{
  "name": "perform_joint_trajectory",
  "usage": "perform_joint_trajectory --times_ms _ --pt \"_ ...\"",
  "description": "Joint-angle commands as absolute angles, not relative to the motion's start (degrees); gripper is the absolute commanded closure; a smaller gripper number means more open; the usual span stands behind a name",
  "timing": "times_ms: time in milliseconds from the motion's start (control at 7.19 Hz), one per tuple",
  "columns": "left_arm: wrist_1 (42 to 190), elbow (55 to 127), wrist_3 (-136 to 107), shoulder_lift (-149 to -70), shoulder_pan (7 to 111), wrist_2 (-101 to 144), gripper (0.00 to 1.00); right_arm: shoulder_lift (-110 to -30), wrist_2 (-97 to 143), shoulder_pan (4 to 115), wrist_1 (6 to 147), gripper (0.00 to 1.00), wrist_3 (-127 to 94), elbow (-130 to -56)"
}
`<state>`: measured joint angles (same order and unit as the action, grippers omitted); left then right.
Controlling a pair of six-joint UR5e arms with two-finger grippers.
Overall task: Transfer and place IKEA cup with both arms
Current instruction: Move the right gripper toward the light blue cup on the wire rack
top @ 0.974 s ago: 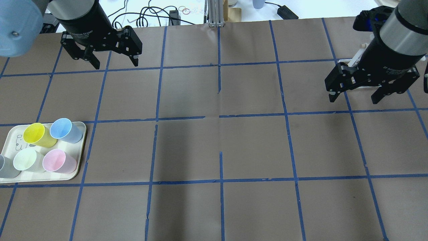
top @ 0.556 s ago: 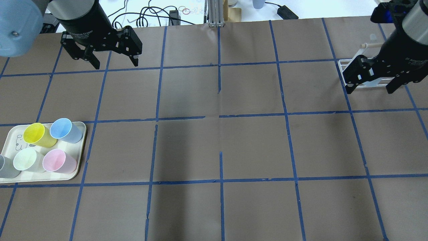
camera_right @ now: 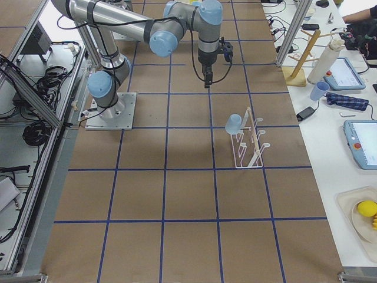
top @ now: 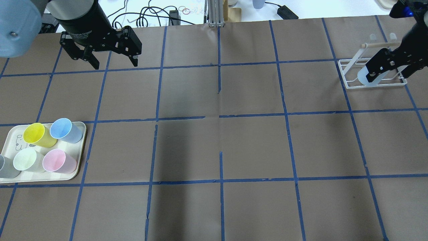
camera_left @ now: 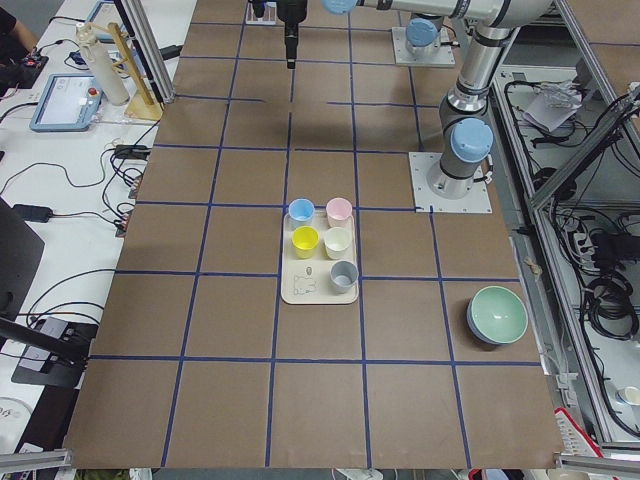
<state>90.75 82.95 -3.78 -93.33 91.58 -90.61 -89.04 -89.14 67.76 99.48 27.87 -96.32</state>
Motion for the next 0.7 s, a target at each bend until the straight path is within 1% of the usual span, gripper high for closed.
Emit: perform_joint_trajectory --times_ms 0,556 --pt "90.7 83.0 -3.8 -93.3 91.6 -90.6 0.0 -84.3 -89.2 66.9 109.1 0.0 34.9 -96.2" --pt "90.6 83.0 -3.8 -93.4 91.6 -90.1 0.0 -77.4 -88.7 64.7 118.1 0.0 45.3 -96.2"
